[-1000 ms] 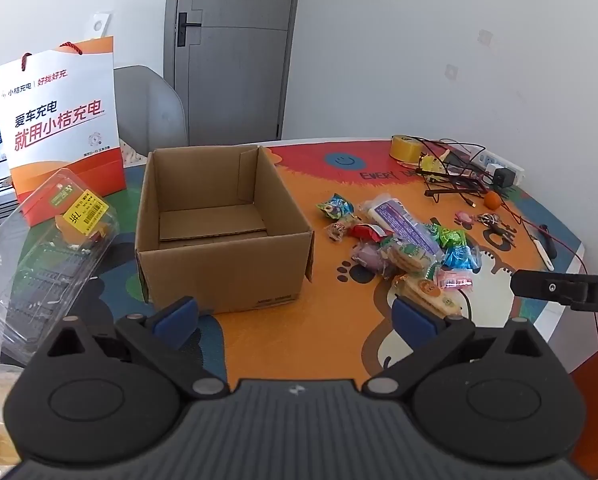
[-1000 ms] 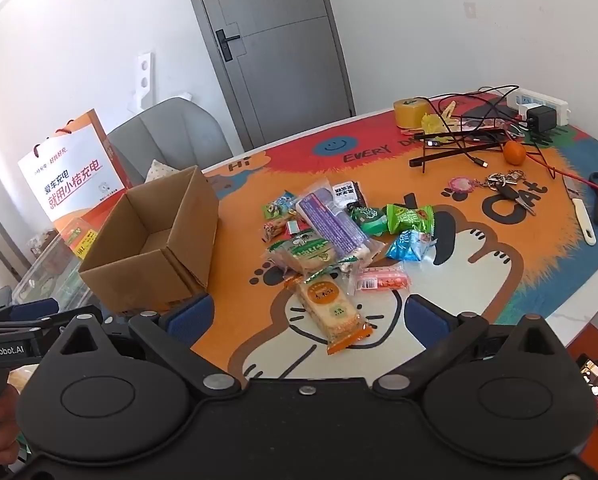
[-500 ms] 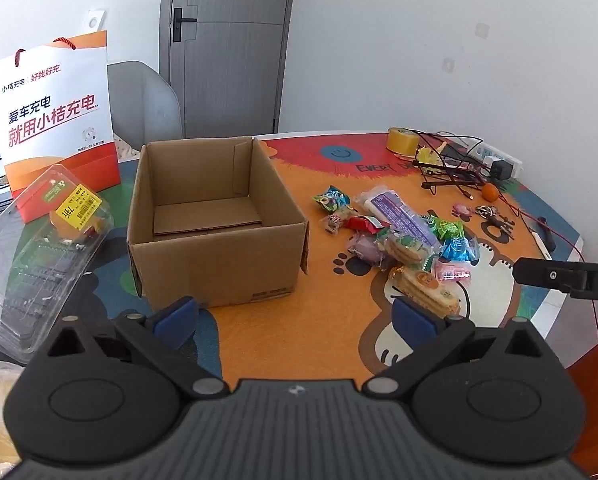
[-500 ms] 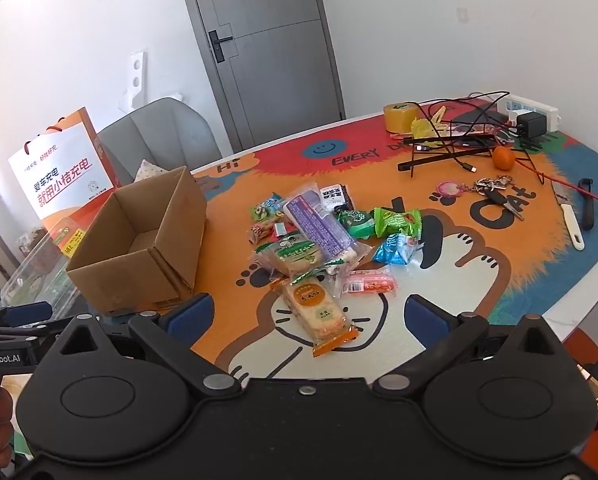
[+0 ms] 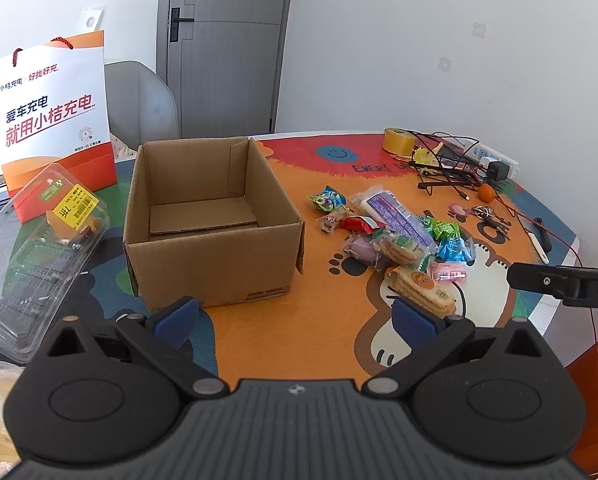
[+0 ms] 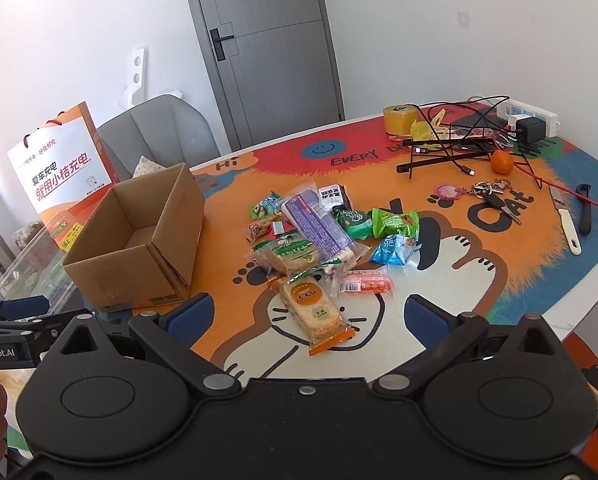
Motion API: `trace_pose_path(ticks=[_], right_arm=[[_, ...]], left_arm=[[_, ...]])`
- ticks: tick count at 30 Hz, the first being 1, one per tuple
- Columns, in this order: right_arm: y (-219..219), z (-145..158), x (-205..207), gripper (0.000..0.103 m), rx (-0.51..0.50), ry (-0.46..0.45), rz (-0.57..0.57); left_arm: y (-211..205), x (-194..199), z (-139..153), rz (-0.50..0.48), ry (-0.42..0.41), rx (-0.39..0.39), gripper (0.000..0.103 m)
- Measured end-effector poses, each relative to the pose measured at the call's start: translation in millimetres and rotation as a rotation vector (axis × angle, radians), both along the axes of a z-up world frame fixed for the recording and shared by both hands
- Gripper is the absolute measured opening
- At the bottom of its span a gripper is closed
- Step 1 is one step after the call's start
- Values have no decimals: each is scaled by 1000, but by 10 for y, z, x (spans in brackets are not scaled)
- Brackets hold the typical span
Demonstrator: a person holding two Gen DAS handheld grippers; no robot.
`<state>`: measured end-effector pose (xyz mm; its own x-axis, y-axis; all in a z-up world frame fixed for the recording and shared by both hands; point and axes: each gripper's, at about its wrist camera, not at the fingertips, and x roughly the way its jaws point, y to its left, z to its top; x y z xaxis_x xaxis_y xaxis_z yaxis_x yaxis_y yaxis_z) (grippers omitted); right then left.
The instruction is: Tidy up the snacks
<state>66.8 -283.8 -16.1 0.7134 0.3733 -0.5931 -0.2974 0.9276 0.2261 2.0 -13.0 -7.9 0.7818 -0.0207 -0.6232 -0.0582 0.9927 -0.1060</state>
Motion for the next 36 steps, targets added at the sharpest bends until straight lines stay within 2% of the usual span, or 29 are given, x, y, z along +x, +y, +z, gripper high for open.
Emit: trace_pose_path(ticks=[36], right_arm=[[17, 11, -21, 103, -15, -16, 0]], left_arm=[[49, -24, 43, 6, -9, -3, 102]])
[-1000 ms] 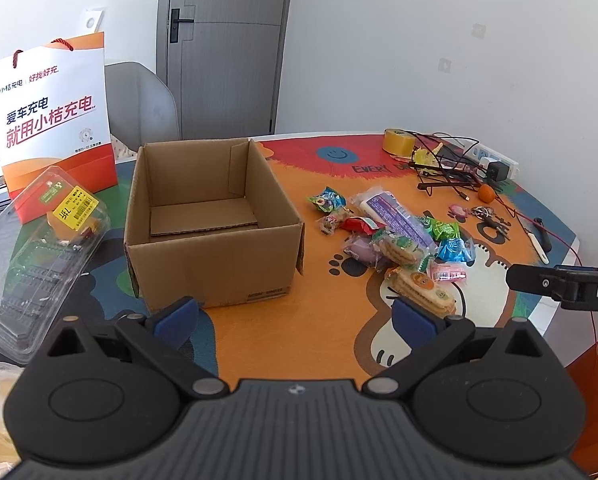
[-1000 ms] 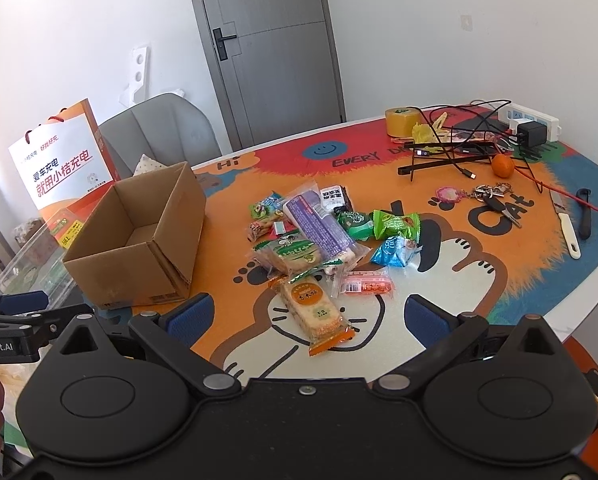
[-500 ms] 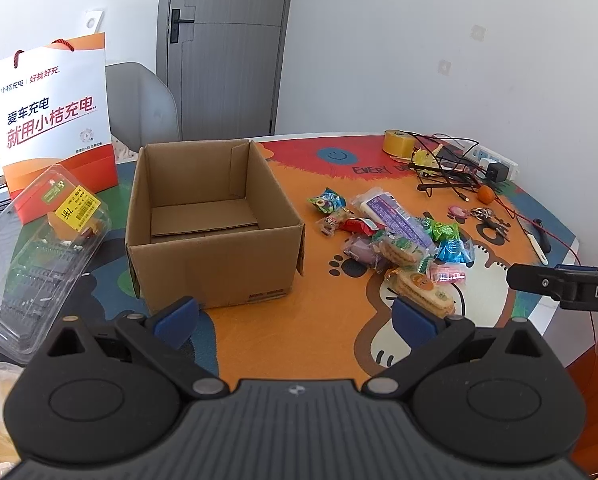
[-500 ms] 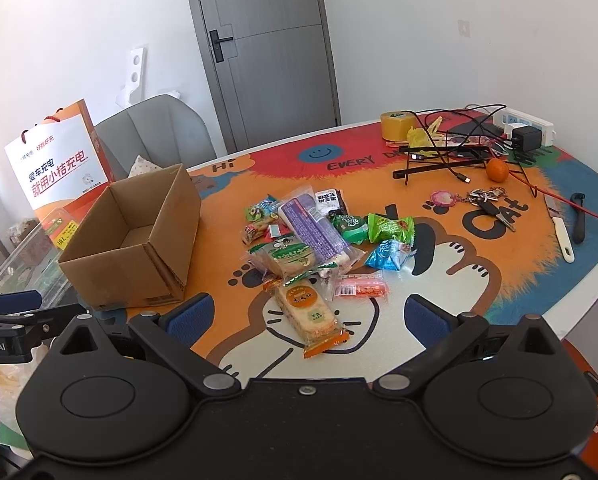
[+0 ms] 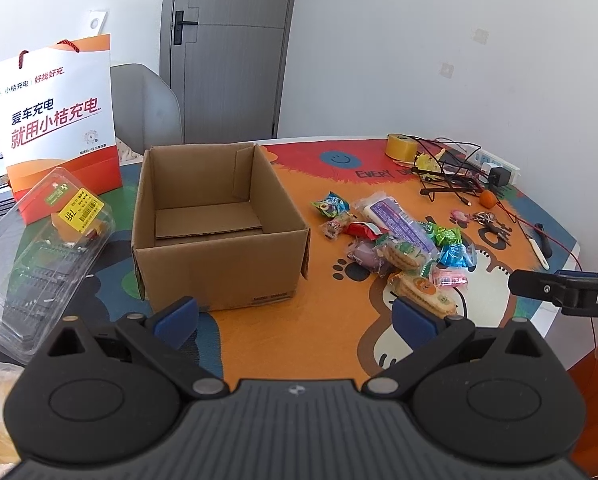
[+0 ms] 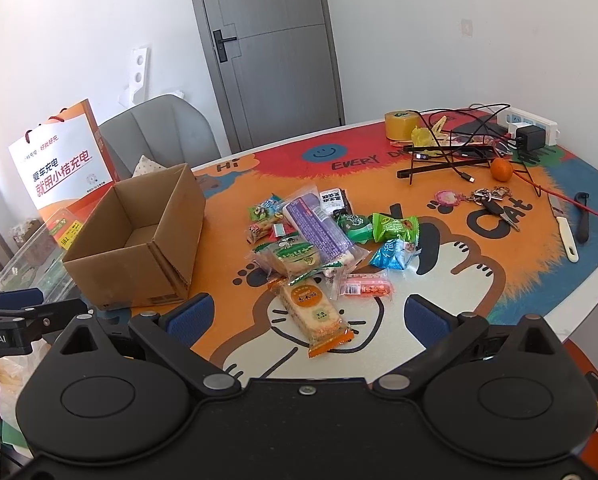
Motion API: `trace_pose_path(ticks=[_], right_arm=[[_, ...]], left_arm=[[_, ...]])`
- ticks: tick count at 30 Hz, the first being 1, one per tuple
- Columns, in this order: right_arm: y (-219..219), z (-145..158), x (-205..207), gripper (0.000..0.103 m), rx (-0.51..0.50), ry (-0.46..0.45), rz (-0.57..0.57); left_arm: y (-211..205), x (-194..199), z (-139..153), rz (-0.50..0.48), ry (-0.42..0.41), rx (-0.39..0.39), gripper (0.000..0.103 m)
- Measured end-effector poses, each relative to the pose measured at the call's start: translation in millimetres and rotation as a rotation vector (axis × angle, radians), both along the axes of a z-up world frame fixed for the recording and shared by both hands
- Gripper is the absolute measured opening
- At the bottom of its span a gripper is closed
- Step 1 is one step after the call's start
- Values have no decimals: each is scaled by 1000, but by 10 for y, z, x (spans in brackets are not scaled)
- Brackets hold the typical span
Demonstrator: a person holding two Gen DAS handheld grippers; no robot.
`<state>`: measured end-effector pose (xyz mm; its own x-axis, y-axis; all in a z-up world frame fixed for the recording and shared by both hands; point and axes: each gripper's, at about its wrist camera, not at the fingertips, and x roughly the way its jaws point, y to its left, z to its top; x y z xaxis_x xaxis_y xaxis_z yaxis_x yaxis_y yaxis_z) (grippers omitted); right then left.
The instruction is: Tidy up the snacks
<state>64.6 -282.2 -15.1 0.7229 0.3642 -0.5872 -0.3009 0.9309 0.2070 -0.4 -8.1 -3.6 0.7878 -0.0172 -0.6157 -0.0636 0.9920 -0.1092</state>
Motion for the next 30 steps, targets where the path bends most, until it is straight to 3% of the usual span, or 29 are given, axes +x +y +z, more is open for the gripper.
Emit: trace_pose_path(ticks=[22, 30], right_arm=[[-79, -61, 55, 103, 19, -7, 8], [-164, -216, 183, 103, 37, 1, 7]], left_arm=[[-151, 97, -13, 8, 1, 20, 102], [-210, 236, -131, 22, 5, 3, 102]])
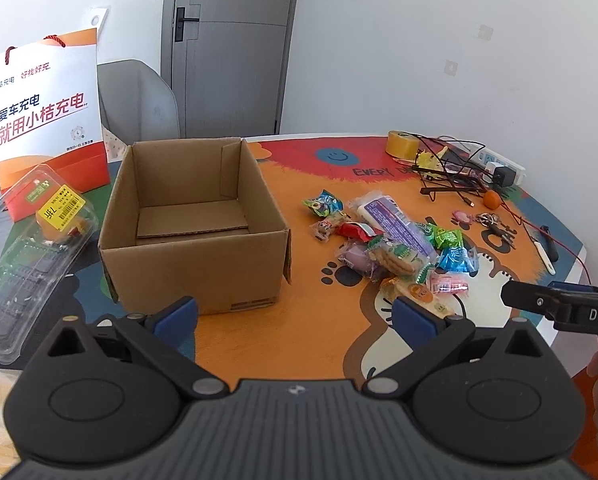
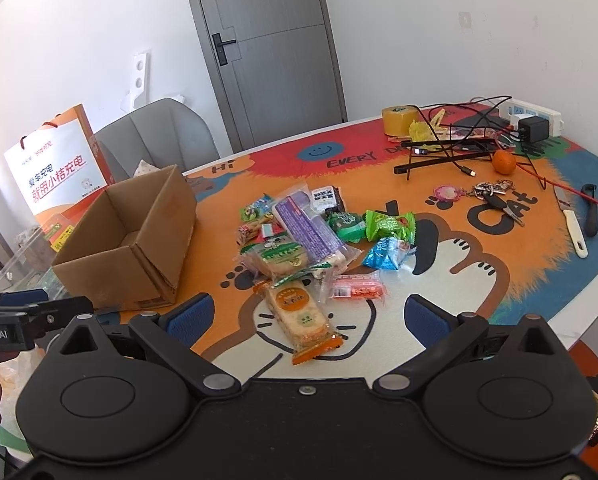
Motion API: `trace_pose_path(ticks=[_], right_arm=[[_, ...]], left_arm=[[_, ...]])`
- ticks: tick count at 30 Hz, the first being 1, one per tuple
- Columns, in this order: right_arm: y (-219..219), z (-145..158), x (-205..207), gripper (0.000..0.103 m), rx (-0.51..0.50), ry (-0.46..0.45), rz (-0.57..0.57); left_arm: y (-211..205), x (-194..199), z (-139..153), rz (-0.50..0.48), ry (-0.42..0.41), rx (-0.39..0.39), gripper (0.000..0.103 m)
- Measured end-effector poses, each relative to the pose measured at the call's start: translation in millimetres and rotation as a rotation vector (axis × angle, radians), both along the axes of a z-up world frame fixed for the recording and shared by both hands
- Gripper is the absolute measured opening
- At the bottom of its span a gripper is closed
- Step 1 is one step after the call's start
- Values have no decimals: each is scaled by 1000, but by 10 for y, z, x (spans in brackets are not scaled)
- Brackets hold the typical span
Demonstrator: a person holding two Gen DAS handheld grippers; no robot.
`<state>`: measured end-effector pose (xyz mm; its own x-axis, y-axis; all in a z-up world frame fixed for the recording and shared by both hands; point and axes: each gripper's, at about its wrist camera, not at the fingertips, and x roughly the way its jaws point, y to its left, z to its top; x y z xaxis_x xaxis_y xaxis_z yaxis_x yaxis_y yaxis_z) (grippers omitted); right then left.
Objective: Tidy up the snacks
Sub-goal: 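Grasp the green biscuit packet with the left gripper while the right grasps the red candy pack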
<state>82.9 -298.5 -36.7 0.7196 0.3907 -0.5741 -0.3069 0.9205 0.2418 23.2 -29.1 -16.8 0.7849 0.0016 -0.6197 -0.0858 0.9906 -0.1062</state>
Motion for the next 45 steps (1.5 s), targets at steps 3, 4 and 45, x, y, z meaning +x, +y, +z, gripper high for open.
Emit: trace_pose_path(ticks=[3, 4, 45], right_arm=[[-47, -54, 24, 103, 25, -4, 12], [-60, -72, 36, 103, 28, -2, 12], [-272, -848, 912, 97, 75, 116, -62]], left_arm=[[-6, 48, -23, 8, -9, -8, 102], [-7, 62, -28, 8, -15, -16, 102], [-654, 1331, -645, -87, 63, -63, 98]])
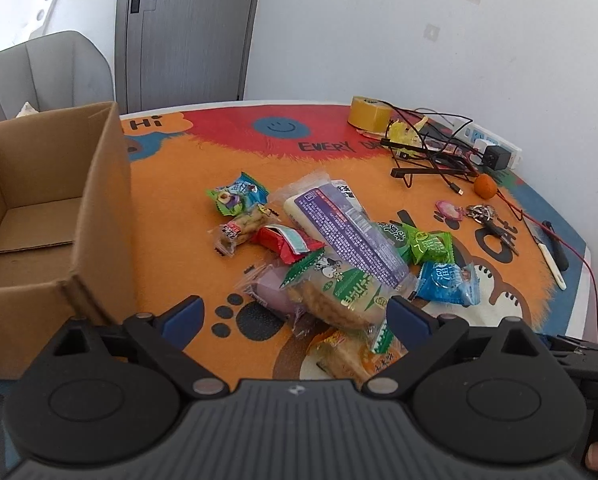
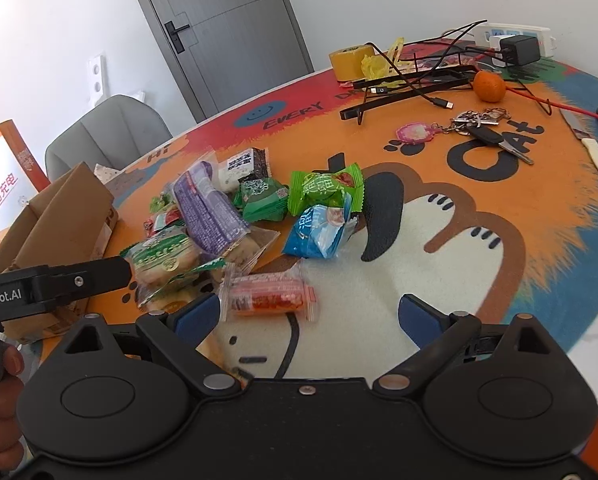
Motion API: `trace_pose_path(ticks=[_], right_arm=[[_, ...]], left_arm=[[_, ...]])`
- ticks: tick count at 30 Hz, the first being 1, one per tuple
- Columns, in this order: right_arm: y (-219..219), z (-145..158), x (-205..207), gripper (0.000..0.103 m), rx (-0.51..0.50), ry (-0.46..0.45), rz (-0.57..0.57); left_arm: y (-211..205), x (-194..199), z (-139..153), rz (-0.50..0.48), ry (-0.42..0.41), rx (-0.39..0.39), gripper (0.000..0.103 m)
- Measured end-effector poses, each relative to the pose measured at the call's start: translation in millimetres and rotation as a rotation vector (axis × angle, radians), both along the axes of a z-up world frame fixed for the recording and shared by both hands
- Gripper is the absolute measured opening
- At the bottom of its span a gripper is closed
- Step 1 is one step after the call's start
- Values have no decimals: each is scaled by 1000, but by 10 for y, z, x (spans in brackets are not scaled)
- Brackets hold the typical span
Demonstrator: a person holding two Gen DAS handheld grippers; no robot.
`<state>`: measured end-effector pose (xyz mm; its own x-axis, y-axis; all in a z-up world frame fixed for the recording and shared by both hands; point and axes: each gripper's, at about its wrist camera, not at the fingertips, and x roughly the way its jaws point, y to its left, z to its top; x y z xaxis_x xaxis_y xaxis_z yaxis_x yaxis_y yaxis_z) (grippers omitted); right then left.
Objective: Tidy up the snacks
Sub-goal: 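Grasp the green biscuit packet with the left gripper while the right grasps the red candy pack, then lift both held packets and carry them over the cardboard box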
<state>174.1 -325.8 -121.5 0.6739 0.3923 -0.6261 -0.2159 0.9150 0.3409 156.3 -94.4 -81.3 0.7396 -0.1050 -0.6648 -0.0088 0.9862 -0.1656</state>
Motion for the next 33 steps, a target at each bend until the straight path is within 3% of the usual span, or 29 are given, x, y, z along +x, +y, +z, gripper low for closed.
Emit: trace_pose_path(ticks=[6, 17, 18, 20, 23, 25, 33], right_arm=[[76, -3, 76, 95, -23, -20, 31], [193, -13, 155, 92, -28, -39, 59], [217, -13, 155, 91, -31, -42, 64], [257, -15, 152, 88, -49, -53, 67], [296, -10, 133, 73, -71, -68, 72], [288, -2, 119, 54, -73, -71, 79], [174, 4, 35, 47, 1, -53, 67]], left_arm=[[-48, 167, -67, -19, 18, -24, 97], [-69, 328, -200, -42, 55, -94, 78], [-66, 328, -202, -43, 54, -97, 72], [-51, 330, -206, -47, 58, -111, 62], [-21, 328, -214, -35, 66, -126, 44], [3, 311, -217, -36, 65, -149, 37], [48, 189, -127, -36, 26, -180, 21]])
